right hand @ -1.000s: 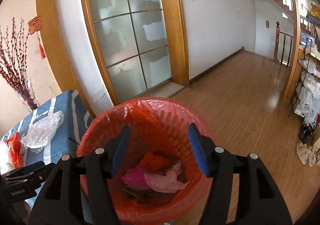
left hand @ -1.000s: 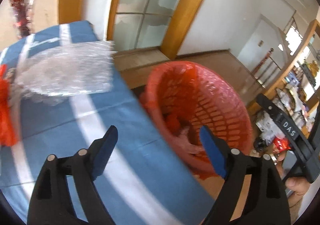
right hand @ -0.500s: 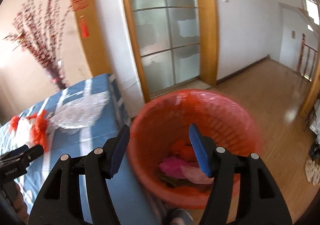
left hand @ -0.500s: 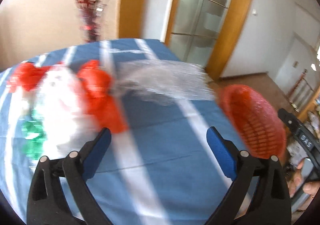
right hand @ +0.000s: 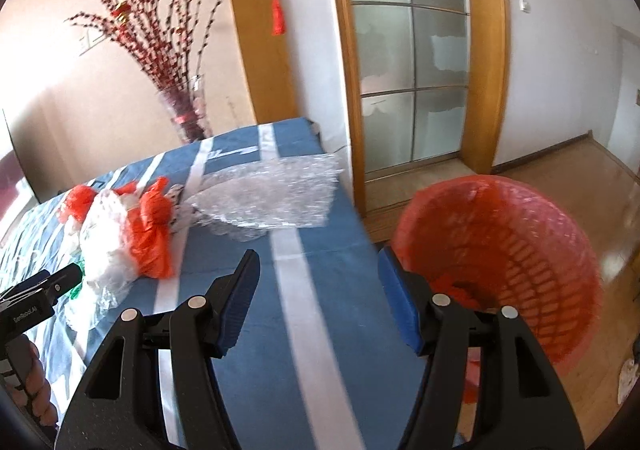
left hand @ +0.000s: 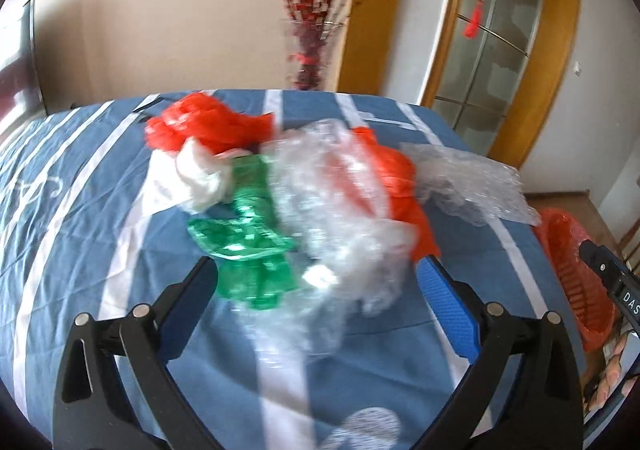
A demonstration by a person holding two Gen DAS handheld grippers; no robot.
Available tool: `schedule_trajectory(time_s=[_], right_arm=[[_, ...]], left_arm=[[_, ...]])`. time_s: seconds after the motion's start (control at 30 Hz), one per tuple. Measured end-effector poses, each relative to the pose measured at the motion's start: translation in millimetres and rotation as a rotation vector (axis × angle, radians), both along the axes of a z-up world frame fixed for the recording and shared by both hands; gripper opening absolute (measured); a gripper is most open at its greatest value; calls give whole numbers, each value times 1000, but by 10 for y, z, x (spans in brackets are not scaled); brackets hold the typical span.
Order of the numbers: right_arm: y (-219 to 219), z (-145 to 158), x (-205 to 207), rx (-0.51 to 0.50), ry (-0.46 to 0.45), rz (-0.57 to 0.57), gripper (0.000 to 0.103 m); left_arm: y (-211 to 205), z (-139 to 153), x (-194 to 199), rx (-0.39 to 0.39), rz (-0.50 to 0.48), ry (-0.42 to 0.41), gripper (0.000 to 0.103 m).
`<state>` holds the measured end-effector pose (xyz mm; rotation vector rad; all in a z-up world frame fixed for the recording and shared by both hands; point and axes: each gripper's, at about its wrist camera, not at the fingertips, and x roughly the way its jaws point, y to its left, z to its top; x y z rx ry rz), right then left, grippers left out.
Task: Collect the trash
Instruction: 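Return to the table and grasp the clear bubble-wrap bag with the right tool, then grasp the green bag with the left tool while the right tool lifts the bubble-wrap bag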
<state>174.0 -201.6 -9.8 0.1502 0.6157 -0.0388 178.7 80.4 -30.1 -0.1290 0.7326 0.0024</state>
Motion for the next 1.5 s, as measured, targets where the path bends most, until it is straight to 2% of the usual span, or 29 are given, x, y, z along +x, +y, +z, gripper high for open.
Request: schedule_trajectory(time_s=[0.23, 0.63, 0.8, 0.97, 1.03, 1.1, 1.13, 1.3, 1.37, 1.5], right_arm=[[287, -61, 88, 33, 16, 75, 59], [1278, -128, 298, 82, 45, 317, 58], [1585, -182, 463, 109, 81, 364, 58], [1820, -275, 587, 89, 115, 391, 58], [1855, -322, 607, 83, 130, 405, 49], [1884, -376, 615, 79, 153, 430, 21], [1886, -396, 614, 80, 161, 438, 14], [1772, -341, 488, 98, 136, 445, 7], [1674, -249, 419, 111, 110, 439, 7], [1426, -21, 248, 108, 42, 403, 7]], left_arm=[[291, -13, -30, -6, 43, -16, 98], [829, -53, -95, 37, 178, -18, 98], [1016, -87, -67, 49, 221, -4, 98], [1105, -109, -33, 43, 236, 11, 98], [1123, -119, -19, 39, 237, 14, 98], [1128, -127, -1, 33, 233, 19, 97], [1126, -130, 4, 31, 231, 20, 97], [1062, -141, 39, 13, 198, 26, 89], [1008, -142, 68, 5, 175, 30, 83], [861, -153, 151, -2, 133, 48, 80]])
